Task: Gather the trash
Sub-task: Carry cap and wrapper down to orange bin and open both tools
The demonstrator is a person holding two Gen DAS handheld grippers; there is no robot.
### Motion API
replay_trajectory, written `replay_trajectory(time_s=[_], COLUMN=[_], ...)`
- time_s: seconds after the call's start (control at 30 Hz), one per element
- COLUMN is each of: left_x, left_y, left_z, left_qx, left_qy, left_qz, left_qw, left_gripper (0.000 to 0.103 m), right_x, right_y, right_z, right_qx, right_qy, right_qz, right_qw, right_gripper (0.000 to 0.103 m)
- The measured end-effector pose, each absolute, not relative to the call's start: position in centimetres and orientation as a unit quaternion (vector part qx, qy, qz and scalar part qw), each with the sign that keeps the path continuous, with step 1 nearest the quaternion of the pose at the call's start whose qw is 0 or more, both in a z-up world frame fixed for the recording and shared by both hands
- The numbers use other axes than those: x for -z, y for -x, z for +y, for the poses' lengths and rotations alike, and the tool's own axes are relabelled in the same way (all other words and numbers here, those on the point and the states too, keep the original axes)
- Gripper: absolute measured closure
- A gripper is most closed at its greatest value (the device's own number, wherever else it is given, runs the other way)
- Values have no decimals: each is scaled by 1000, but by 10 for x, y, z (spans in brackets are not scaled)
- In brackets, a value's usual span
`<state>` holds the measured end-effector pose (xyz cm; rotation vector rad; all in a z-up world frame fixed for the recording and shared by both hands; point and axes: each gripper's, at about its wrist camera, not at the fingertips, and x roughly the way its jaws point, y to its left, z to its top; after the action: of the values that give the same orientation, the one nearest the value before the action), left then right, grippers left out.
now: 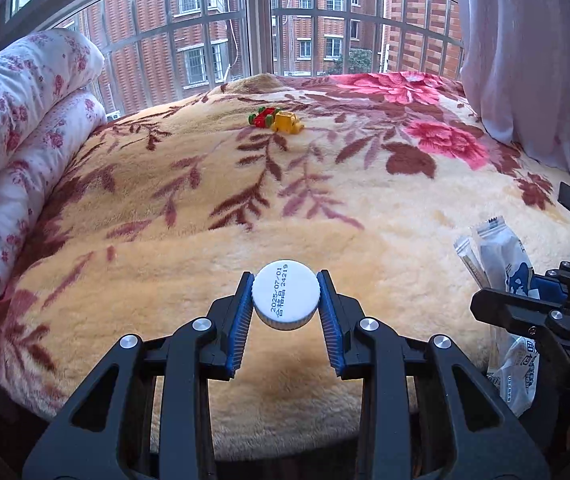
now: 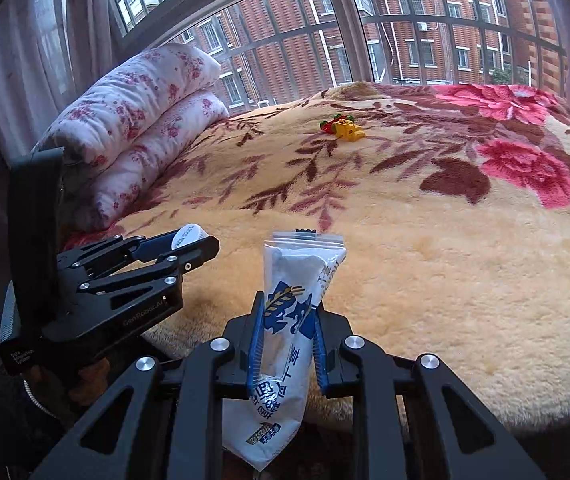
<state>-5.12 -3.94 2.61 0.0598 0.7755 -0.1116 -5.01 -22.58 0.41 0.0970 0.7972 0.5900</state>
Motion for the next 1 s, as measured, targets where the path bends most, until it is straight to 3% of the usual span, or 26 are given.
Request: replay_trajectory(time_s=[0.5,1.0], left_x=[18,104], left_y=[146,154], left_z=[-44,-41], left_qx=[117,131], left_qy=[-70,-71], left_qz=[401,526], left_qw=[906,838], left_gripper=[72,72], right_x=[37,107], right_y=[131,135], right_z=[-225,-214], right_qx=[-319,-341], right_qy=[-1,28], right_qz=[420,517], right_qw=[850,785], right_gripper=[81,79])
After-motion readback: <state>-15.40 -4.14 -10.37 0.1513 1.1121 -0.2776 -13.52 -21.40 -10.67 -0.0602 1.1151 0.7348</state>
